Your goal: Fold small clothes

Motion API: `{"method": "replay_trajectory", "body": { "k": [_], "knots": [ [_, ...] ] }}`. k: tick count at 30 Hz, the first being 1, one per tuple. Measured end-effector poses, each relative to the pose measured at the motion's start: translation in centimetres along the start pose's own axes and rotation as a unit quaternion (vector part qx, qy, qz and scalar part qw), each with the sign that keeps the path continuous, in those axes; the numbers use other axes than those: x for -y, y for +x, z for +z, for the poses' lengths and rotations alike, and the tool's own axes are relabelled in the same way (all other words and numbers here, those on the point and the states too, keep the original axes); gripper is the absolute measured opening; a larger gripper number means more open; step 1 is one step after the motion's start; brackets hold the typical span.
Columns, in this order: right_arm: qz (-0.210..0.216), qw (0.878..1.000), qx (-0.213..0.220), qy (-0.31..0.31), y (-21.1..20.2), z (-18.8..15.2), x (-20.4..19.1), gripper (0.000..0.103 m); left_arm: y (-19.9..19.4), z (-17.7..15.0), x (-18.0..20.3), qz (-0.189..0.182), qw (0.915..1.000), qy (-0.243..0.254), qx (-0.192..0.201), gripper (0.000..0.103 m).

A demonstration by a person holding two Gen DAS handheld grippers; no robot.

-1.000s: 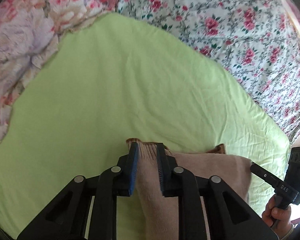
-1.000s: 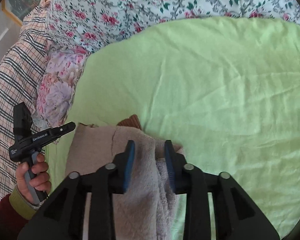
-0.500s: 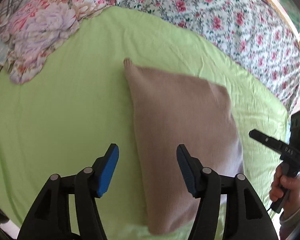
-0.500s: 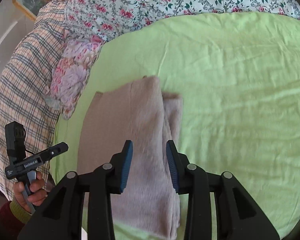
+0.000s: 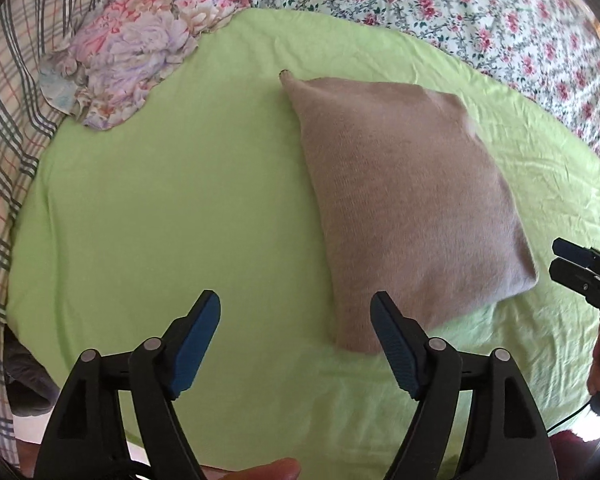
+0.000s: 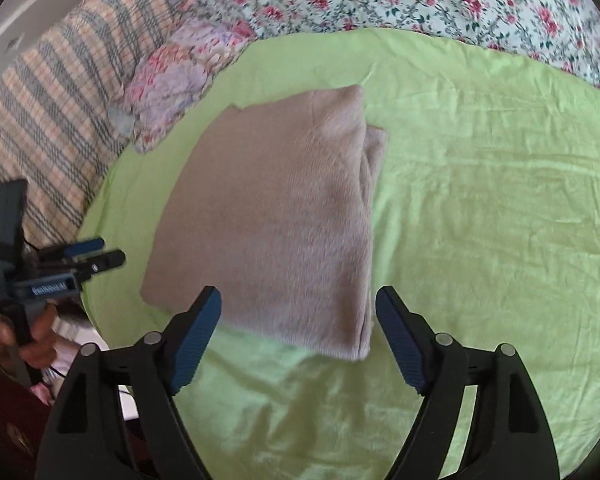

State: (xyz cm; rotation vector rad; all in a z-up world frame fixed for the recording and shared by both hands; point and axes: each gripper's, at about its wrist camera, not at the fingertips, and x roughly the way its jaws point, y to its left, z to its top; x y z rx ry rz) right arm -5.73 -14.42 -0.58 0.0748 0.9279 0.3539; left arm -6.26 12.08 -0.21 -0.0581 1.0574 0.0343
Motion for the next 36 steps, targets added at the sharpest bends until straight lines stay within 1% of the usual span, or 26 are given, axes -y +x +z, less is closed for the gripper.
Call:
{"method": "replay_trajectory", "body": {
  "k": [2, 4, 7, 10, 14, 20, 25, 27, 28, 36],
  "knots": [
    [-0.009, 1.0, -0.011, -0.021, 0.2, -1.0, -0.7, 0.08, -0.3, -1.0, 0.8, 0.014, 0.9996, 0.023, 0.003, 0.083],
    [-0.008, 0.999, -0.021, -0.032, 0.4, -1.8, -1.1, 0.08, -0.3, -1.5, 1.4, 0.024, 0.9987, 0.045, -0.002, 0.083],
    [0.006, 0.999, -0.029, -0.021, 0.7, -2.2, -1.3, 0.08, -0.6, -1.7, 2.1, 0.028, 0.9971, 0.071, 0.002, 0.083],
    [0.006, 1.0, -0.022, -0.014, 0.7, -1.9, -1.4, 0.08, -1.1, -1.7, 2.6, 0.022, 0.9962, 0.083, 0.01, 0.085],
    [0.0, 1.0, -0.011, -0.029, 0.5, -0.9, -1.8, 0.08, -1.1, -1.4, 3.2, 0.023, 0.9946, 0.1, 0.017, 0.086],
    [-0.005, 0.999, -0.015, -0.04, 1.1, 0.2, -2.2, 0.081, -0.7, -0.4, 3.4, 0.019, 0.9946, 0.1, 0.021, 0.087],
    [-0.005, 0.998, -0.025, -0.05, 1.6, 0.7, -2.9, 0.081, -0.1, 0.5, 3.3, 0.018, 0.9951, 0.097, 0.011, 0.088],
    [-0.004, 0.998, -0.027, -0.051, 1.8, 1.0, -3.3, 0.081, 0.2, 0.8, 3.4, 0.023, 0.9945, 0.102, 0.008, 0.088],
    [-0.026, 0.998, -0.031, -0.042, 1.9, 1.0, -3.4, 0.081, 0.2, 0.9, 3.5, 0.026, 0.9943, 0.104, 0.008, 0.088],
    [-0.023, 0.998, -0.037, -0.049, 3.1, 2.4, -3.5, 0.081, 0.7, 2.5, 3.4, 0.033, 0.9947, 0.097, 0.008, 0.088]
  ]
}}
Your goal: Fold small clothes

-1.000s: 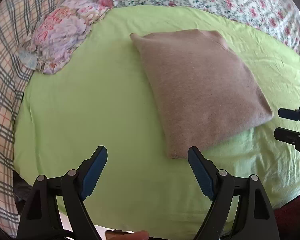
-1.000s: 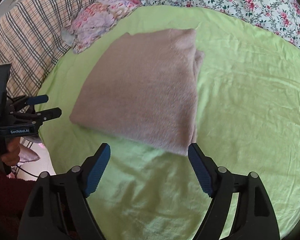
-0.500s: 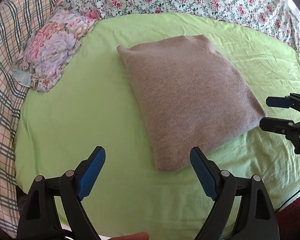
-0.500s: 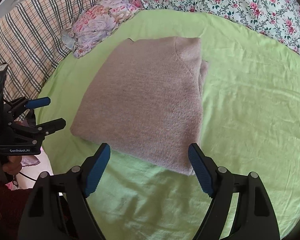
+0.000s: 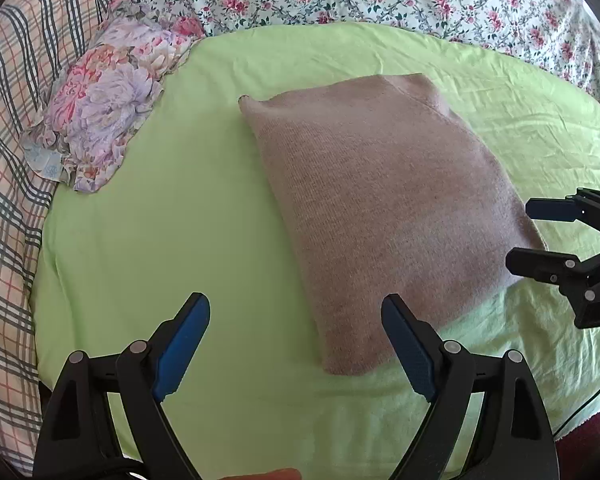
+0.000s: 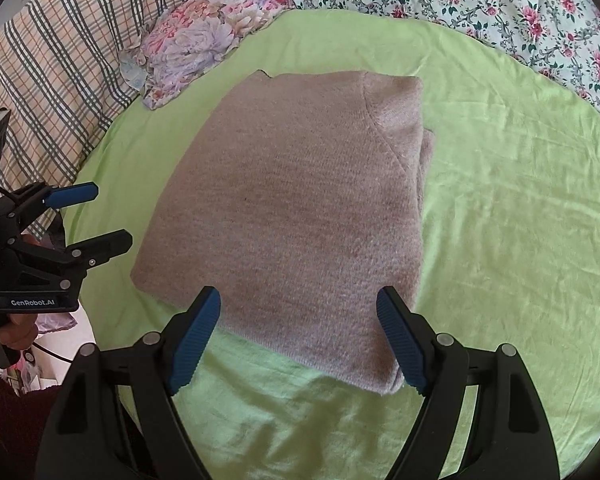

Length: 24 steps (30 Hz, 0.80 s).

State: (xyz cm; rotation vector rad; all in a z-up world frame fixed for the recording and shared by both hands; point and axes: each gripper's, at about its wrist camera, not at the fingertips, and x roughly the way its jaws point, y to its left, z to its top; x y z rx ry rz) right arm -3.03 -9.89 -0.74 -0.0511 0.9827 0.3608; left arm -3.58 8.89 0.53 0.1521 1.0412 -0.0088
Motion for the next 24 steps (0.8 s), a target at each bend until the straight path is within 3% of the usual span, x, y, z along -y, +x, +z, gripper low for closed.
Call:
{"method": "replay_trajectory", "body": {
  "k": [24],
  "knots": [
    [-0.005, 1.0, 0.007, -0.004, 0.5, 3.1, 0.9, 0.081, 1.2, 3.4, 1.0, -0.016, 0.9999, -0.006, -0.004, 0.09]
  ]
}}
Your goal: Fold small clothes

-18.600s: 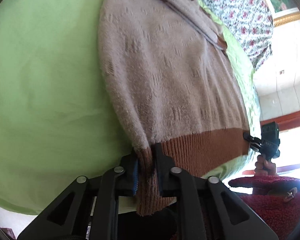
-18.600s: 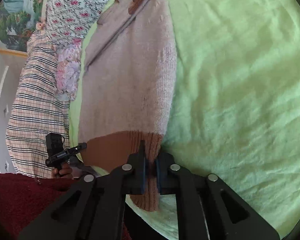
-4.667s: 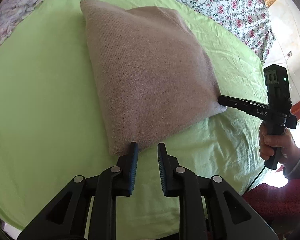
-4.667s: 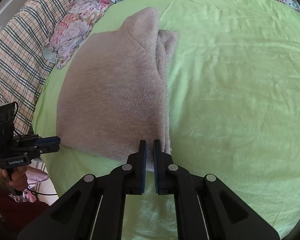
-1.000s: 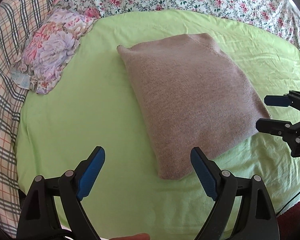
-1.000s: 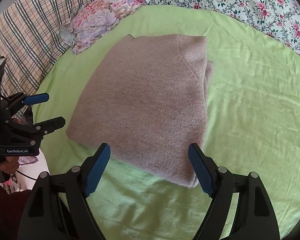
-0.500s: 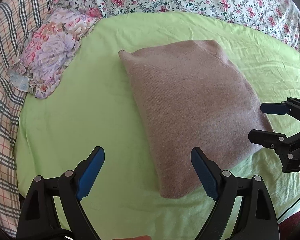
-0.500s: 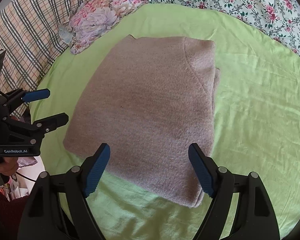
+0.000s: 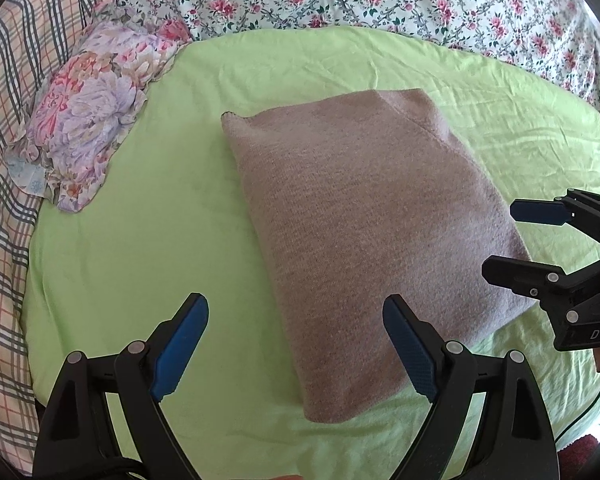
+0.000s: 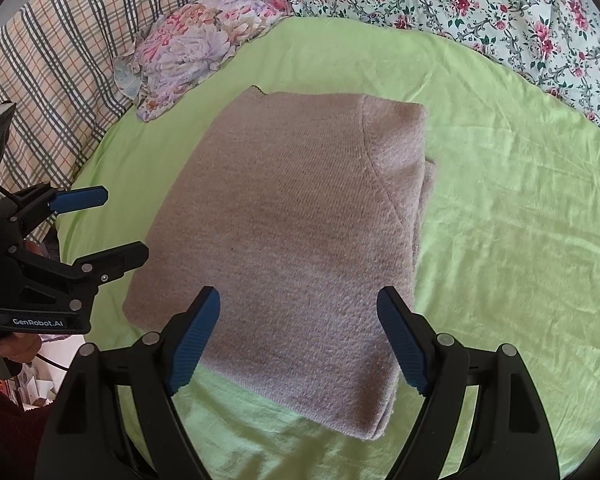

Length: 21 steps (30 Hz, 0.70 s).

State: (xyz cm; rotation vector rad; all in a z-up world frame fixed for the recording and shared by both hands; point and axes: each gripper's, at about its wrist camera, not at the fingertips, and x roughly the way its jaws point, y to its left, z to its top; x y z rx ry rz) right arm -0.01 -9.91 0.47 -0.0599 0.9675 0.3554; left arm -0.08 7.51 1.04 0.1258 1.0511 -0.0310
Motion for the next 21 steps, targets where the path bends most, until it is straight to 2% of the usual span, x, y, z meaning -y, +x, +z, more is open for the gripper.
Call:
{"method": "replay_trajectory", "body": {
  "k": [21],
  "knots": [
    [0.002, 1.0, 0.006, 0.003, 0.3, 1.5, 1.3, 0.082, 0.5, 1.3, 0.5, -0.004, 0.9999, -0.015, 0.004, 0.091]
  ]
}}
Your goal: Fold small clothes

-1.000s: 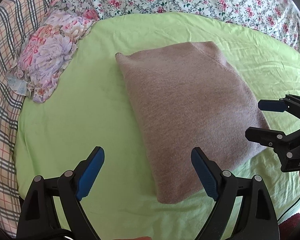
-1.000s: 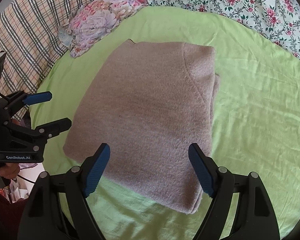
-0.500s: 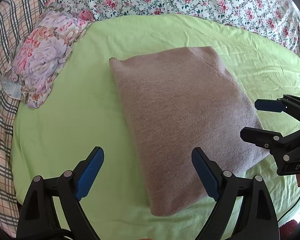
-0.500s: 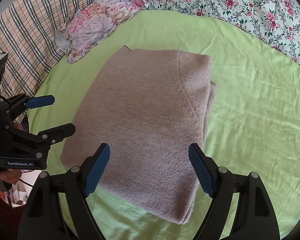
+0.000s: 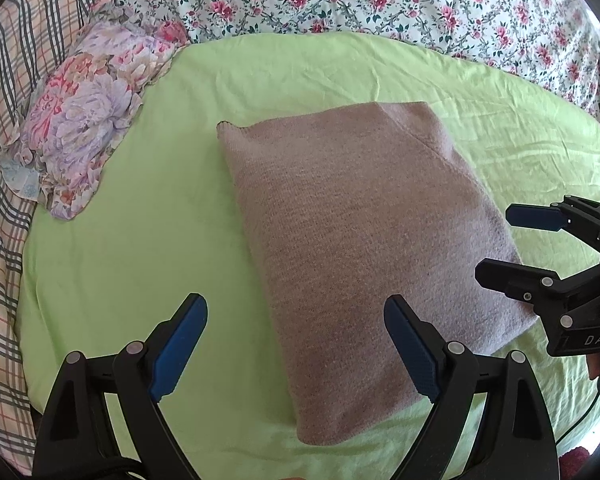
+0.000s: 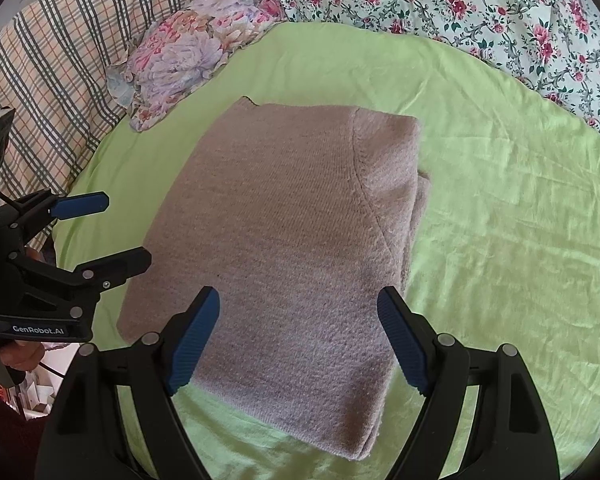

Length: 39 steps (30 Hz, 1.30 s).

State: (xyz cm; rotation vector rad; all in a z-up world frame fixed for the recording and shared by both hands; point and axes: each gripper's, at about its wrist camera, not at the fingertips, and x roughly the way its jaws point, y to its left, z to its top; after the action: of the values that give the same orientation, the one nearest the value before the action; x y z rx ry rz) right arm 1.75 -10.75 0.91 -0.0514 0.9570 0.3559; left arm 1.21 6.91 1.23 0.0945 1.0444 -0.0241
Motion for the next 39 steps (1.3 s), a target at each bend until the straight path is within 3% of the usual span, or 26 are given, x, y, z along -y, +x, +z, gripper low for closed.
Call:
{"method": "replay_trajectory", "body": {
  "k": [39],
  "knots": [
    [0.007, 1.0, 0.011, 0.022, -0.53, -0.06, -0.19, 0.082, -0.16, 0.01, 0.14, -0.01, 0.9999, -0.005, 0.003, 0.091]
  ]
}}
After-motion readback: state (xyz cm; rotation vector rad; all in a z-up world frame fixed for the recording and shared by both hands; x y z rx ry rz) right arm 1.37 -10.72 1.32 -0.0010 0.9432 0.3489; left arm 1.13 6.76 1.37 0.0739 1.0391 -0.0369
